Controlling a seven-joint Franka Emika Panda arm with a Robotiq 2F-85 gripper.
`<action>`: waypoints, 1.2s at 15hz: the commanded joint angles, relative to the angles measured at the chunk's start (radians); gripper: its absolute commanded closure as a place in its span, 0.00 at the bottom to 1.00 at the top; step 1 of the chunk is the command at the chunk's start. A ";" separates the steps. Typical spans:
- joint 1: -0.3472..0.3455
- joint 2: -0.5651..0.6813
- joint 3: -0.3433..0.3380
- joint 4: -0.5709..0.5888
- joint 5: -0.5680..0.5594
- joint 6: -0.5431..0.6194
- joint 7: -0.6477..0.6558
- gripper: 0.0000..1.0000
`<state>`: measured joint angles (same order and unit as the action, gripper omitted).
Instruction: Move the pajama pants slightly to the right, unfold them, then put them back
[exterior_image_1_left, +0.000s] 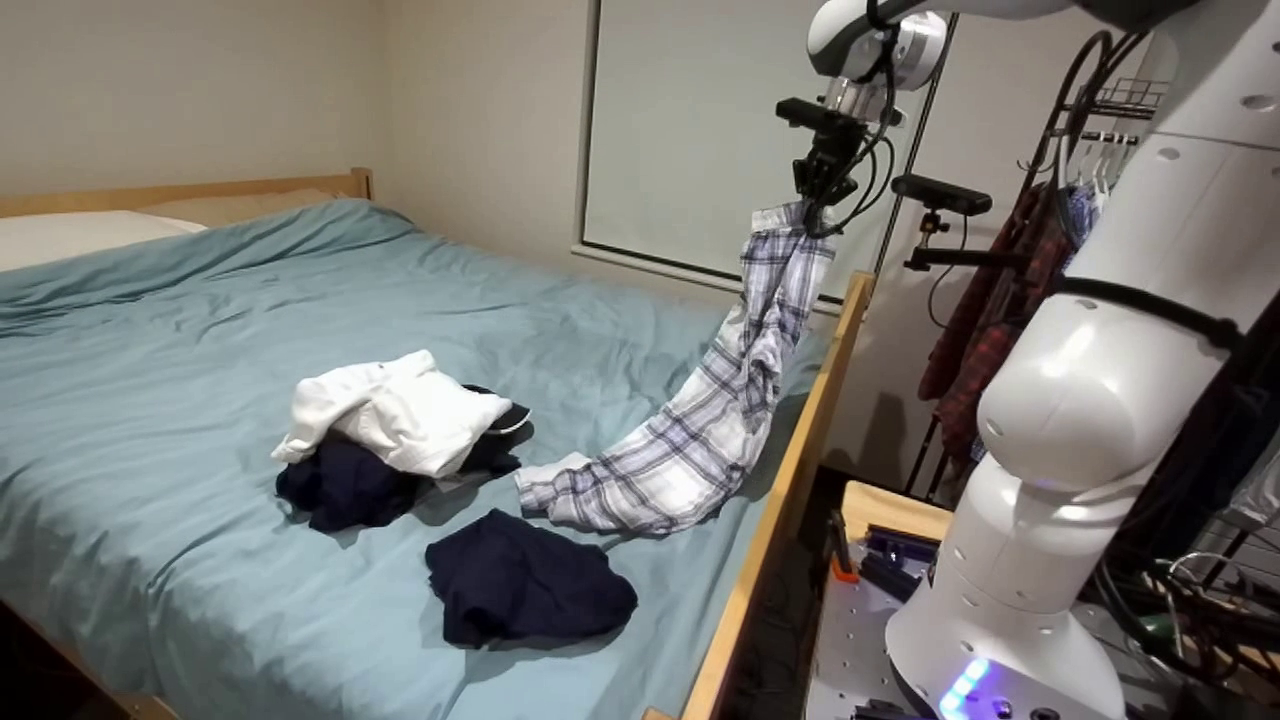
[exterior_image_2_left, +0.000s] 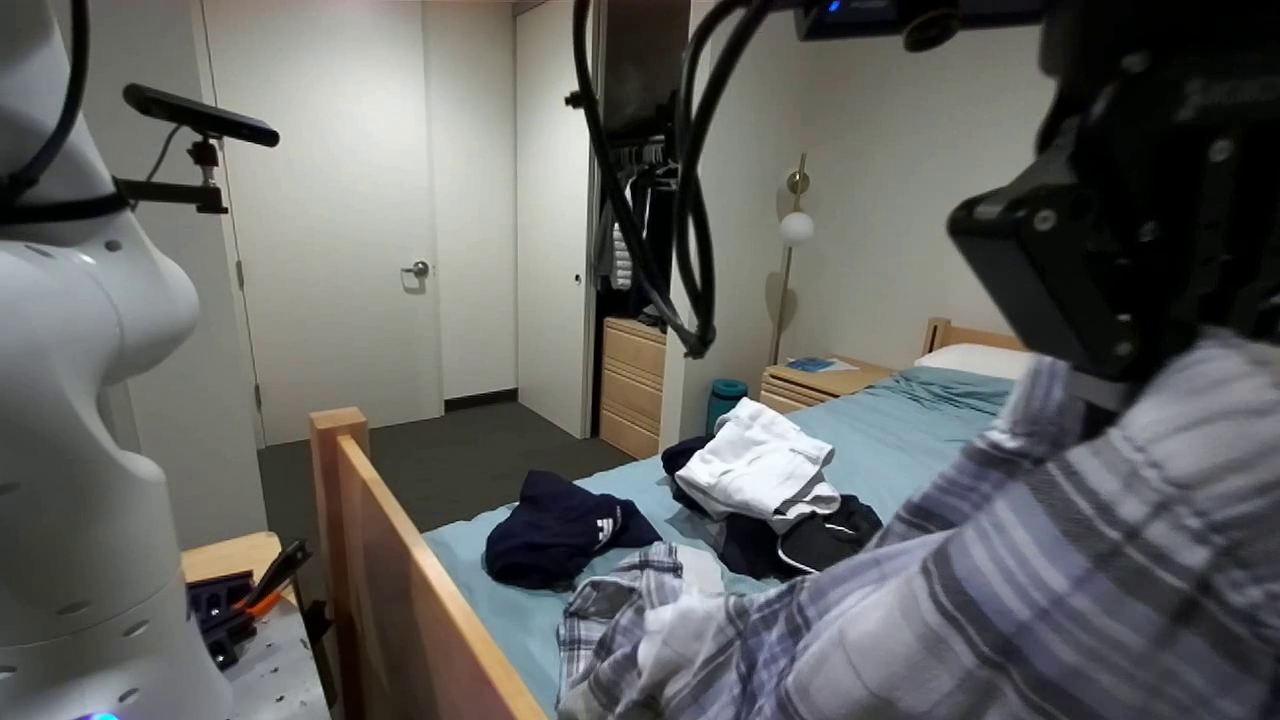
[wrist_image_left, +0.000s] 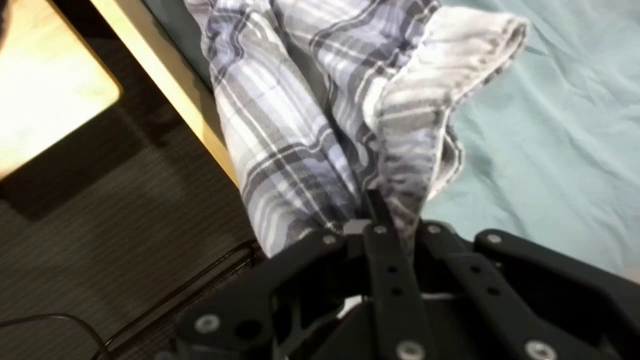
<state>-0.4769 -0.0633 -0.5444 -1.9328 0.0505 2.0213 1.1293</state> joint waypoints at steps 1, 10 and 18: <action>-0.080 0.082 -0.065 0.162 0.027 0.001 0.017 0.97; -0.131 0.301 -0.091 0.380 0.293 0.024 -0.072 0.97; -0.011 0.206 0.076 0.449 0.238 0.035 -0.067 0.97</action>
<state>-0.5404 0.2030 -0.5256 -1.4959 0.3086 2.0602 1.0727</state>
